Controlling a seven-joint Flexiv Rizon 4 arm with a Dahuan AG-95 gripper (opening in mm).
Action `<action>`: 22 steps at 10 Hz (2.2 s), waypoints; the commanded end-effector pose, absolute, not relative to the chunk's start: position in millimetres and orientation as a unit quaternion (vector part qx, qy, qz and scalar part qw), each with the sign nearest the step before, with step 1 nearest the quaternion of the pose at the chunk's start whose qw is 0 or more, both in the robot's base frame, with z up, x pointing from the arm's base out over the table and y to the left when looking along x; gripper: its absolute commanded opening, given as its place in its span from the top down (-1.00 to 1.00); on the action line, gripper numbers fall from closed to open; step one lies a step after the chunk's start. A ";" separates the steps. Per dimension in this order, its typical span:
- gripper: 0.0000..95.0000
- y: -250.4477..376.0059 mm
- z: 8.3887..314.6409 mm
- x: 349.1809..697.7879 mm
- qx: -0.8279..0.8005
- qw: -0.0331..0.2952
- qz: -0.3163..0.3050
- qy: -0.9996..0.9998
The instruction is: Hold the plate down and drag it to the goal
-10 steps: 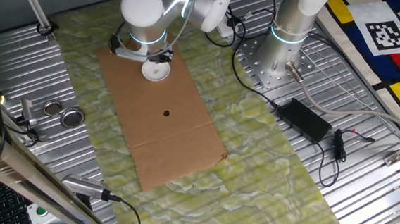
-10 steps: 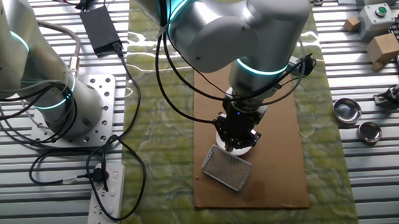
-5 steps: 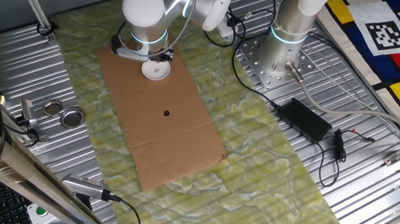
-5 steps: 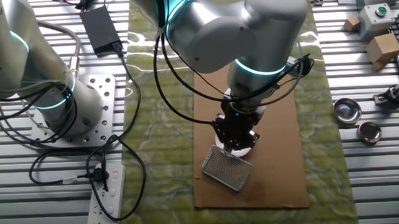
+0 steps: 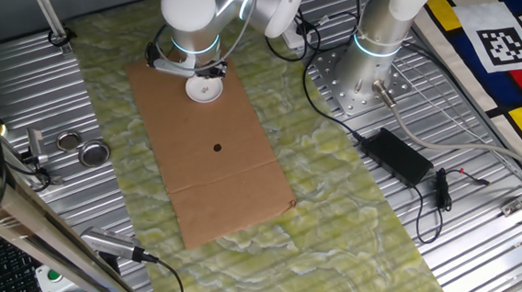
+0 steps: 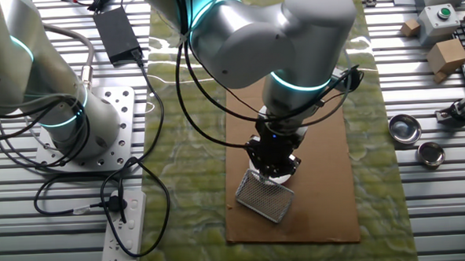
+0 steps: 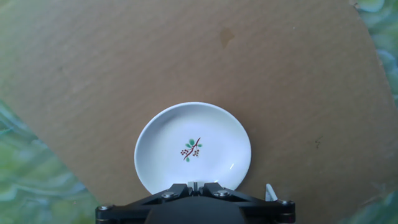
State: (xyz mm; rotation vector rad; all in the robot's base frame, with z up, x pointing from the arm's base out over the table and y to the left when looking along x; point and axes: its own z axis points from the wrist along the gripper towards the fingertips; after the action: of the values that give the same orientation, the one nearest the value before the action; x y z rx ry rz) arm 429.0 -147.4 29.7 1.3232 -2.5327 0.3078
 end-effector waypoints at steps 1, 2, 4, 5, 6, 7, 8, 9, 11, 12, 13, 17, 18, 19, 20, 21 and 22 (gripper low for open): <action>1.00 -146.6 27.3 430.3 0.457 0.134 0.105 -0.873; 1.00 -145.3 25.7 431.6 0.461 0.140 0.105 -0.870; 1.00 -144.9 25.5 432.9 0.471 0.147 0.109 -0.863; 1.00 -144.2 25.0 433.7 0.474 0.151 0.114 -0.860; 1.00 -143.1 23.8 434.4 0.475 0.155 0.118 -0.858; 1.00 -142.2 23.0 435.0 0.476 0.157 0.120 -0.857; 1.00 -141.2 21.8 435.6 0.477 0.159 0.122 -0.856; 1.00 -141.2 21.4 435.6 0.479 0.161 0.123 -0.854; 1.00 -141.3 21.6 435.6 0.482 0.166 0.129 -0.850; 1.00 -141.4 21.7 435.5 0.485 0.167 0.131 -0.848; 1.00 -141.5 21.7 435.5 0.485 0.167 0.131 -0.848; 1.00 -144.2 22.9 434.0 0.487 0.170 0.135 -0.846; 1.00 -145.1 22.7 433.5 0.487 0.170 0.135 -0.846; 1.00 -146.2 21.9 432.9 0.487 0.170 0.135 -0.846; 1.00 -147.1 21.7 432.4 0.487 0.170 0.135 -0.846; 1.00 -148.0 22.0 431.9 0.487 0.170 0.135 -0.846; 1.00 -148.8 22.6 431.4 0.488 0.171 0.135 -0.846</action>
State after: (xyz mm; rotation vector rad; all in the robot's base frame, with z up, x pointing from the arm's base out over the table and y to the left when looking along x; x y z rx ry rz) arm 431.3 -149.5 22.5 1.3858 -2.4002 0.3825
